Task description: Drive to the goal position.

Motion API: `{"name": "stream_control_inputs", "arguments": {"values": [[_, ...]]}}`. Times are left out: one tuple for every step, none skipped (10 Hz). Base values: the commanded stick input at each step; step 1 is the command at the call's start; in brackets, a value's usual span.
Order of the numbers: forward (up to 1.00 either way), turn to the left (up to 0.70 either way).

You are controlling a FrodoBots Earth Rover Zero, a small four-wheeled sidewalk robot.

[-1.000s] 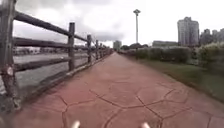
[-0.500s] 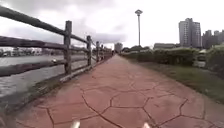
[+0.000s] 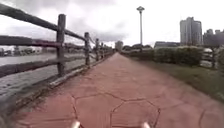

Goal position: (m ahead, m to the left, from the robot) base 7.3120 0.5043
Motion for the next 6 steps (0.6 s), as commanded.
{"name": "stream_control_inputs", "arguments": {"values": [[0.7, 0.0], [0.7, 0.0], [0.7, 0.0], [0.7, 0.0], [0.7, 0.0], [0.7, 0.0]]}}
